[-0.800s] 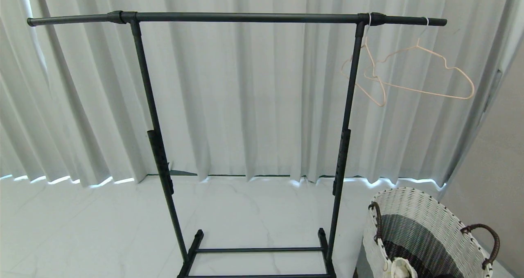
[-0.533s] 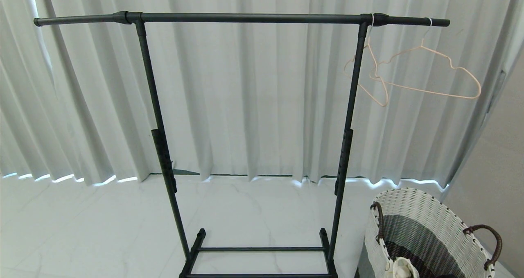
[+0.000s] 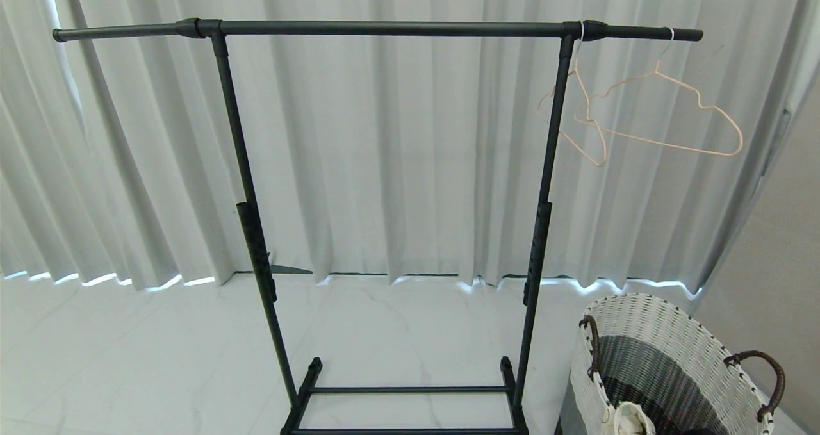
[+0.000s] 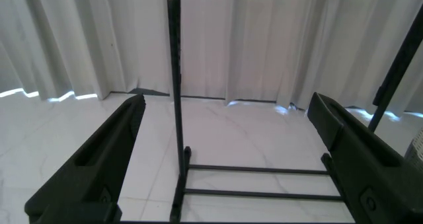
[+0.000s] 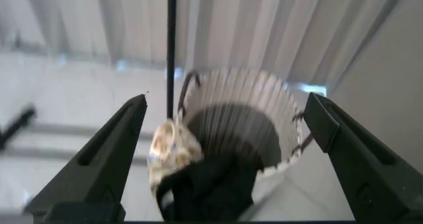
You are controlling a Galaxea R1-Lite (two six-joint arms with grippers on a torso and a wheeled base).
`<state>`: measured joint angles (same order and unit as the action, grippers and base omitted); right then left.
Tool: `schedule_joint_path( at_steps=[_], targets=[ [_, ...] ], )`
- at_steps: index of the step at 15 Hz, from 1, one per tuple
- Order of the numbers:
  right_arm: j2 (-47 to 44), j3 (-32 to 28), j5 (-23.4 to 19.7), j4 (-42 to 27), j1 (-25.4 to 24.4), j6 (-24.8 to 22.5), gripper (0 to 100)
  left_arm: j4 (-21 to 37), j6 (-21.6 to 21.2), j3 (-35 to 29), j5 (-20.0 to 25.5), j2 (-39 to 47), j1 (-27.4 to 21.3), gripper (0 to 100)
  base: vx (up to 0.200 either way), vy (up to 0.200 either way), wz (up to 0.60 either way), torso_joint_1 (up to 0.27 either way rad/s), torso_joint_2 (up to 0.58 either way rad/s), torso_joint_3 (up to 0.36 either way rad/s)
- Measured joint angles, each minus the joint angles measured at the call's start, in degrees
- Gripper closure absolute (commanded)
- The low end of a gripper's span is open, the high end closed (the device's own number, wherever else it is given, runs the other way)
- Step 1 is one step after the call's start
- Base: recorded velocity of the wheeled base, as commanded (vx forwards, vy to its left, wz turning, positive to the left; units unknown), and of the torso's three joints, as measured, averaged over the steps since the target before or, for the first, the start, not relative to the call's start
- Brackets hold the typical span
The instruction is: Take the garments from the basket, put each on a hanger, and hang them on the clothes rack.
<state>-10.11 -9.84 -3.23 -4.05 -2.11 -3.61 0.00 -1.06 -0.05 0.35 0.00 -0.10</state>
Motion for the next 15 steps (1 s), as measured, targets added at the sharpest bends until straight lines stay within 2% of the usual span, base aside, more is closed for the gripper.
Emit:
schedule_joint_path(
  at_steps=[2, 4, 6, 9, 12, 15],
  targets=[
    [-11.91, -3.28, -0.62, -1.80, -0.43, -3.72, 0, 0.00, 0.00, 0.00, -0.02, 0.00, 0.00, 0, 0.000, 0.000, 0.00, 0.000, 0.00, 0.000],
    [-25.92, -5.29, 0.00, -2.46, -0.63, -9.61, 0, 0.00, 0.00, 0.00, 0.00, 0.00, 0.00, 0, 0.000, 0.000, 0.00, 0.000, 0.00, 0.000],
    [-40.74, -6.50, 2.69, -1.07, -0.69, -17.08, 0, 0.00, 0.11, 0.00, 0.00, 0.00, 0.00, 0, 0.000, 0.000, 0.00, 0.000, 0.00, 0.000],
    [-58.05, -4.88, 6.78, 3.97, -0.84, -24.58, 0, 0.00, 0.17, 0.02, -0.02, 0.00, 0.00, 0, 0.000, 0.000, 0.00, 0.000, 0.00, 0.000],
    [-68.06, -1.21, 7.90, 8.61, -1.02, -28.22, 0, 0.00, 0.27, 0.05, -0.02, 0.00, 0.00, 0, 0.000, 0.000, 0.00, 0.000, 0.00, 0.000],
    [-74.73, 0.30, 7.90, 14.36, -1.17, -29.07, 0, 0.00, 0.35, 0.05, 0.00, 0.00, 0.00, 0, 0.000, 0.000, 0.00, 0.000, 0.00, 0.000]
  ],
)
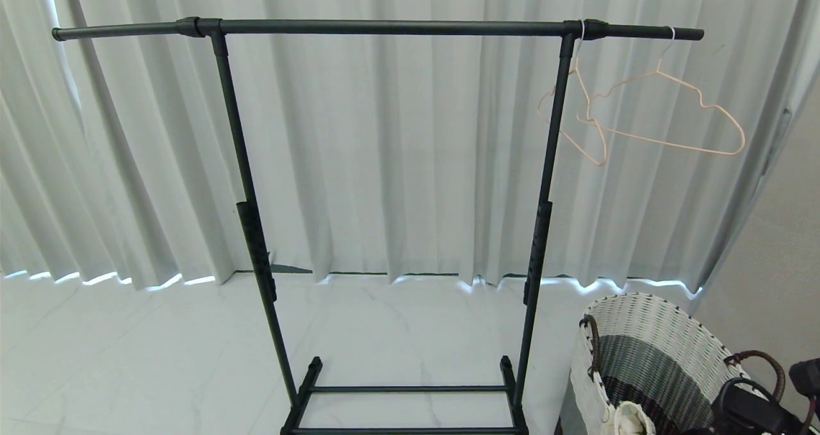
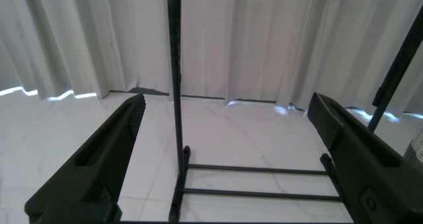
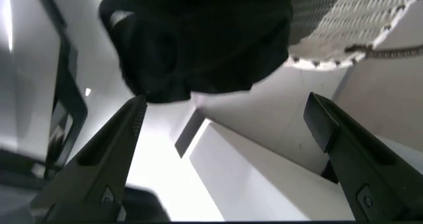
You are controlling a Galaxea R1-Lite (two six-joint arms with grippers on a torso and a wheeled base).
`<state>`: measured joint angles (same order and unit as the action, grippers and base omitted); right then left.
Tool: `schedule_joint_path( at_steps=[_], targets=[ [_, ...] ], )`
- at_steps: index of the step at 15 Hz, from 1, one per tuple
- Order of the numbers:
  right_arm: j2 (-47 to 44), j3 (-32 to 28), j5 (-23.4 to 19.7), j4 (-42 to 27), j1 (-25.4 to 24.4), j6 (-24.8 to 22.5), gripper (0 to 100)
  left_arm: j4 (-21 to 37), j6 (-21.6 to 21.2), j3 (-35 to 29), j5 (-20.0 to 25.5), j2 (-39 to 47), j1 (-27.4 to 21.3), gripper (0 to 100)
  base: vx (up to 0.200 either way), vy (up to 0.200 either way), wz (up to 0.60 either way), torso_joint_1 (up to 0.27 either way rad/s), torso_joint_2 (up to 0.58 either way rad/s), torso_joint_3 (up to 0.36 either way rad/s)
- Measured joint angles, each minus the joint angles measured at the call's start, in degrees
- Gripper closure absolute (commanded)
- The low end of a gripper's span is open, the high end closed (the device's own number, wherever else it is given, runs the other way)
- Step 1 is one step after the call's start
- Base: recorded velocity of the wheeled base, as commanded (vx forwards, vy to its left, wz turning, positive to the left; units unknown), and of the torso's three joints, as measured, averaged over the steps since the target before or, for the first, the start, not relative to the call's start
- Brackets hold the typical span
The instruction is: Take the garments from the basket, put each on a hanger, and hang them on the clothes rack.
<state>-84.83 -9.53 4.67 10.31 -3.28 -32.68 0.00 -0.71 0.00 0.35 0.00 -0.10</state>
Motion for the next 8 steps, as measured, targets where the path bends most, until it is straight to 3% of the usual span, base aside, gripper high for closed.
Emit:
schedule_joint_path(
  at_steps=[8],
  targets=[
    [-19.32, 3.08, 1.68, 23.08, 0.20, -0.10, 0, 0.00, 0.22, -0.02, -0.09, 0.00, 0.00, 0, 0.000, 0.000, 0.00, 0.000, 0.00, 0.000]
  ],
)
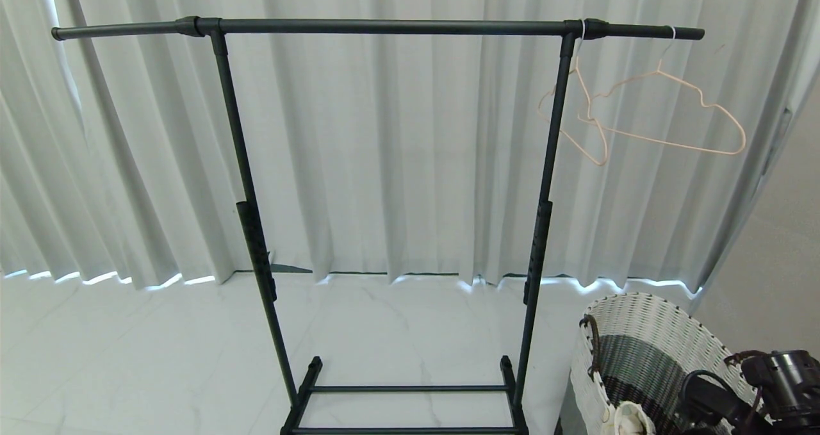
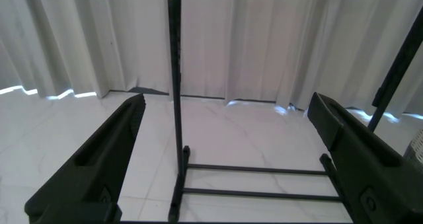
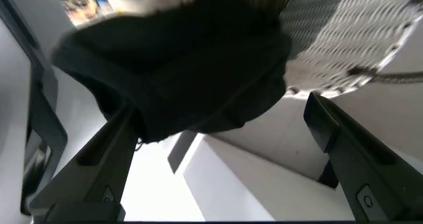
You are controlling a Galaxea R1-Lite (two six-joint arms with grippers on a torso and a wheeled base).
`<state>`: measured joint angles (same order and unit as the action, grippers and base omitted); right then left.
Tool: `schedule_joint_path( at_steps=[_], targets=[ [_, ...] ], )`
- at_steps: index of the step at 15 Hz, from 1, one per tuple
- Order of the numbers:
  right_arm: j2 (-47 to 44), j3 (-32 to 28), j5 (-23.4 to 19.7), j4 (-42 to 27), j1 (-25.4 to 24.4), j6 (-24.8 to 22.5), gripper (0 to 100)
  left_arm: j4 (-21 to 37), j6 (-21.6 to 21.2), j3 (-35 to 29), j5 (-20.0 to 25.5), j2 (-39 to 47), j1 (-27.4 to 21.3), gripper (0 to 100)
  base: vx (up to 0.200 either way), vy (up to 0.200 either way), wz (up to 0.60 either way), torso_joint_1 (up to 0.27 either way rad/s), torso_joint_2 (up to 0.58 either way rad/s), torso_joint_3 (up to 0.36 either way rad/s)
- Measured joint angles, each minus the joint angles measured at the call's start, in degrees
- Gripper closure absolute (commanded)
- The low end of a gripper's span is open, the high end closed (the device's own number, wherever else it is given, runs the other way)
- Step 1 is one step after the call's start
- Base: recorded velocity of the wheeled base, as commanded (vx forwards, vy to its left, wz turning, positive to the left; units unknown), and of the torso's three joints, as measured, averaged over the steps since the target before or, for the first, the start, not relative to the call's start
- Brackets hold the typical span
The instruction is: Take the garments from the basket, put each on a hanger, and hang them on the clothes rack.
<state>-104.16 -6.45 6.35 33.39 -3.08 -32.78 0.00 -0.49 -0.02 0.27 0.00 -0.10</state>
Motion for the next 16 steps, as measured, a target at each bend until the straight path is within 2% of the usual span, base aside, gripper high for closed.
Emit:
schedule_joint_path(
  at_steps=[2, 3, 8, 12, 14, 16],
  targets=[
    [-2.54, -0.07, 0.34, 2.24, 0.34, 0.00, 0, 0.00, 0.02, -0.02, 0.00, 0.00, 0.00, 0, 0.000, 0.000, 0.00, 0.000, 0.00, 0.000],
    [-3.43, 0.00, 0.34, 3.43, 0.44, 0.00, 100, 0.00, 0.05, -0.02, -0.02, 0.00, 0.00, 0, 0.000, 0.000, 0.00, 0.000, 0.00, 0.000],
    [-6.81, 0.98, 1.33, 10.34, 0.48, -0.09, 100, 0.00, 0.05, -0.02, 0.00, 0.00, 0.00, 0, 0.000, 0.000, 0.00, 0.000, 0.00, 0.000],
    [-2.05, 3.29, 2.32, 11.65, 0.41, 0.10, 100, 0.00, -0.09, -0.02, 0.00, 0.00, 0.00, 0, 0.000, 0.000, 0.00, 0.000, 0.00, 0.000],
    [3.13, 2.73, 2.38, 8.75, 0.61, 0.16, 100, 0.00, -0.20, -0.02, 0.00, 0.00, 0.00, 0, 0.000, 0.000, 0.00, 0.000, 0.00, 0.000],
    [9.95, 0.23, 2.38, -0.71, 1.22, 0.21, 100, 0.00, -0.20, -0.02, 0.00, 0.00, 0.00, 0, 0.000, 0.000, 0.00, 0.000, 0.00, 0.000]
  ],
)
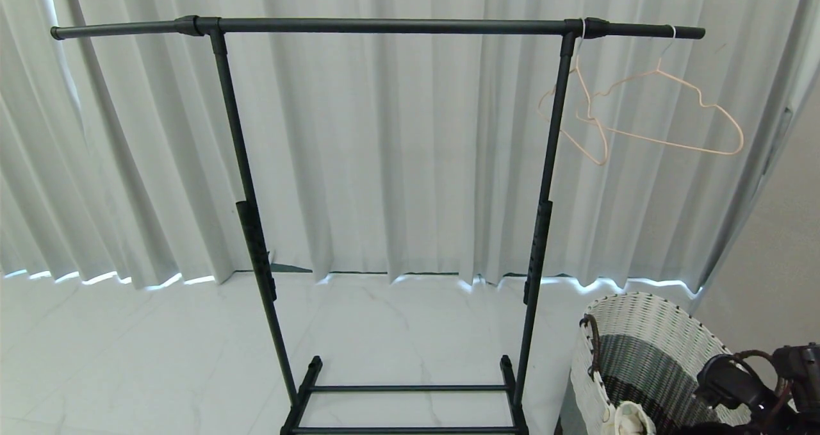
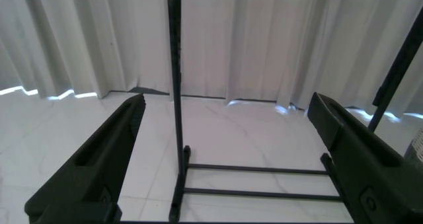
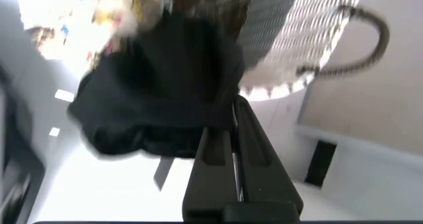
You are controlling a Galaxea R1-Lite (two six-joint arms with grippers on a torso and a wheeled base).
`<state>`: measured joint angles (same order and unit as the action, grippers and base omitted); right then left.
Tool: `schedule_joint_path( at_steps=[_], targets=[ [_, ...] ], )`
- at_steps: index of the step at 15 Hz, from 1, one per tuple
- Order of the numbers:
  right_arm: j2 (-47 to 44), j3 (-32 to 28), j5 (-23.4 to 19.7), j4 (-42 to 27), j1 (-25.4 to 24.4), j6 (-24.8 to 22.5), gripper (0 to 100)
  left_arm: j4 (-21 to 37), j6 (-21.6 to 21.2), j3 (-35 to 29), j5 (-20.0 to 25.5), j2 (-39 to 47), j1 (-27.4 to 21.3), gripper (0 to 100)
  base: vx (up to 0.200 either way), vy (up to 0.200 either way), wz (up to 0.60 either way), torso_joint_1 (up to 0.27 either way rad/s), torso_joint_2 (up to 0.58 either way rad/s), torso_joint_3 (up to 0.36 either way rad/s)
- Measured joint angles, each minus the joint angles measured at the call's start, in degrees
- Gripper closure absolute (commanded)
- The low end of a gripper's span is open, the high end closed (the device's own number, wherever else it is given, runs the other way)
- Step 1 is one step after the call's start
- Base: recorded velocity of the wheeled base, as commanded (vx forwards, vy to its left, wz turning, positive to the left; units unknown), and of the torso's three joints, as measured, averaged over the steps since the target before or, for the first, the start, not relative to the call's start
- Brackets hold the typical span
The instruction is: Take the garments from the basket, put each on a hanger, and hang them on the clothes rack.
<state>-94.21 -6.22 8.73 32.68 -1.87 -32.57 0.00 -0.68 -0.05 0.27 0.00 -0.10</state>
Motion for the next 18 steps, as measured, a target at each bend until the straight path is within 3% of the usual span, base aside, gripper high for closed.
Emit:
schedule_joint_path(
  at_steps=[2, 6, 9, 12, 16, 18],
  targets=[
    [8.66, -6.95, -0.24, -20.87, 0.52, 0.12, 100, 0.00, -0.16, 0.00, 0.02, 0.00, 0.00, 0, 0.000, 0.000, 0.00, 0.000, 0.00, 0.000],
    [23.34, -34.07, -1.56, -65.83, 1.10, 0.59, 100, 0.00, -0.22, 0.00, 0.00, 0.00, 0.00, 0, 0.000, 0.000, 0.00, 0.000, 0.00, 0.000],
    [30.01, -53.31, -2.16, -88.13, 1.24, 0.69, 100, 0.00, -0.16, 0.00, -0.02, 0.00, 0.00, 0, -0.133, 0.000, 0.00, 0.003, 0.00, 0.002],
    [33.22, -63.46, -2.30, -96.43, 0.16, 0.48, 100, 0.00, -0.05, 0.00, 0.00, 0.00, 0.02, 0, -0.200, 0.000, 0.00, 0.006, 0.00, 0.001],
    [34.97, -66.61, -2.22, -96.62, -2.84, 0.45, 100, 0.00, 0.09, 0.00, -0.02, 0.00, 0.00, 0, -0.200, 0.000, 0.00, 0.002, 0.00, 0.002],
    [35.00, -67.05, -2.24, -96.29, -4.66, 0.44, 100, 0.00, -0.16, -0.02, -0.02, 0.00, 0.02, 0, 0.000, 0.000, 0.00, 0.000, 0.00, 0.000]
  ],
)
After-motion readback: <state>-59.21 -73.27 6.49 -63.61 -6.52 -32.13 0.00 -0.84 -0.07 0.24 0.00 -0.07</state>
